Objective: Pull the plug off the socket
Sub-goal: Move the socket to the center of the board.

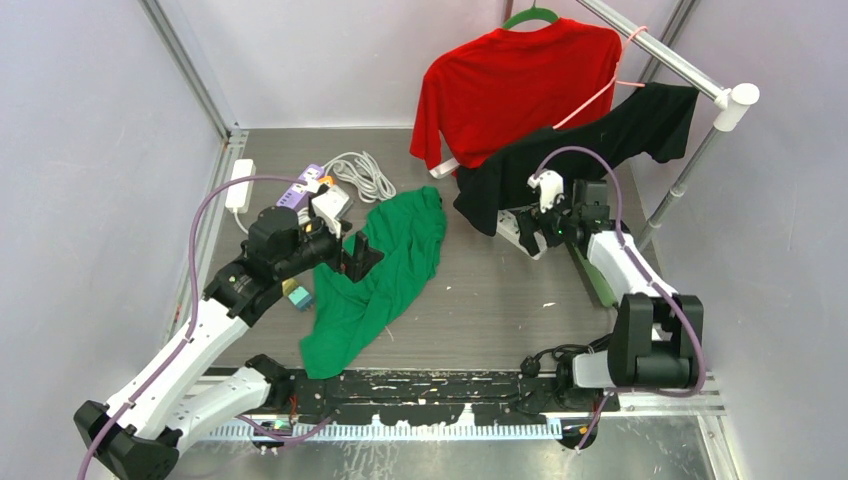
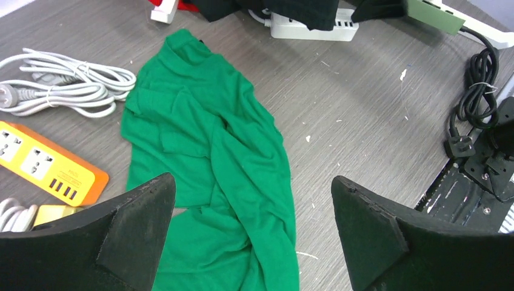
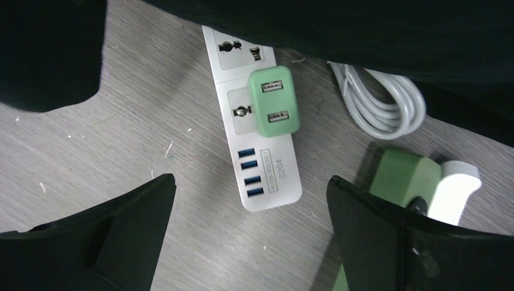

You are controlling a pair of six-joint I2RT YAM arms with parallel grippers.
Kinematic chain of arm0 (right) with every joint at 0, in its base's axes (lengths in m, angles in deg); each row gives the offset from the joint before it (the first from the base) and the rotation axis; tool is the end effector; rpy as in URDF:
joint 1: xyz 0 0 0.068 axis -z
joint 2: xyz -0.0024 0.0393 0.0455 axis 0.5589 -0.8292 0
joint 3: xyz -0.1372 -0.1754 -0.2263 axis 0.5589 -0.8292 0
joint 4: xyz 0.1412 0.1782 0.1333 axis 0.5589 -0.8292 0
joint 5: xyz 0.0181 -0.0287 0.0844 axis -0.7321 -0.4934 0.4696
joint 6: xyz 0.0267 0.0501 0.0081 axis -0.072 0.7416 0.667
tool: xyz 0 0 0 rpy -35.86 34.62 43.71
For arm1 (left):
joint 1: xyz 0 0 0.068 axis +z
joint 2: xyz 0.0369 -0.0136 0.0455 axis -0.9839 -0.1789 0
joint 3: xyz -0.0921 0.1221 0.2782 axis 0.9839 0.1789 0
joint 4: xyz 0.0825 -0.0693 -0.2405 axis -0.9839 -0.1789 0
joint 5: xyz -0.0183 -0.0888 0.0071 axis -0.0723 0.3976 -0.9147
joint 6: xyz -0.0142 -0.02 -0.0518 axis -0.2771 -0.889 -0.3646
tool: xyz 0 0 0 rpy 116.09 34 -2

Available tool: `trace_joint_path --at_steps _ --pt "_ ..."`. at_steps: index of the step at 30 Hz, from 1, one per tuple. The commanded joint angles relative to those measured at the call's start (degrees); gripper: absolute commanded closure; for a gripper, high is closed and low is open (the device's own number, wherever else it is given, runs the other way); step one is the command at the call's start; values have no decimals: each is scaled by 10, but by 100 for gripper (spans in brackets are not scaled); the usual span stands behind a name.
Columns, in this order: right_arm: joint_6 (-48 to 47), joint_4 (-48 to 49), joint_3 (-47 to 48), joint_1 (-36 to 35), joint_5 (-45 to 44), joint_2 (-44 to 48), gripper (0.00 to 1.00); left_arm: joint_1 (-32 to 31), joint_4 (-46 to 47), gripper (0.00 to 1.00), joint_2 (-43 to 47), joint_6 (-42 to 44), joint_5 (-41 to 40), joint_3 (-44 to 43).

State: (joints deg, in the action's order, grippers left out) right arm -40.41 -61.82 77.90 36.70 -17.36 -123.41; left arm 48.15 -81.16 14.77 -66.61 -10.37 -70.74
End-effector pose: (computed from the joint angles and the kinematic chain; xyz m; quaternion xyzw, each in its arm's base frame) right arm 0.2734 0.0034 0.2747 -0.2875 0.8622 0.0772 0.4099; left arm 0.1393 -0.0980 0.3738 0.2754 0.7649 -0.2718 0.5149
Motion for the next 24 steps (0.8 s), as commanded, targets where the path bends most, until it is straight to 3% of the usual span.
trace_joint_path --at_steps 1,18,24 --pt "-2 73 13 -6 -14 -49 0 -1 52 2 6 5 5 -17" --pt "-25 59 61 -18 -57 -174 21 -1 58 2 2 7 12 -11" --pt "-61 24 63 -25 -34 -176 38 -1 57 2 1 9 11 -11"
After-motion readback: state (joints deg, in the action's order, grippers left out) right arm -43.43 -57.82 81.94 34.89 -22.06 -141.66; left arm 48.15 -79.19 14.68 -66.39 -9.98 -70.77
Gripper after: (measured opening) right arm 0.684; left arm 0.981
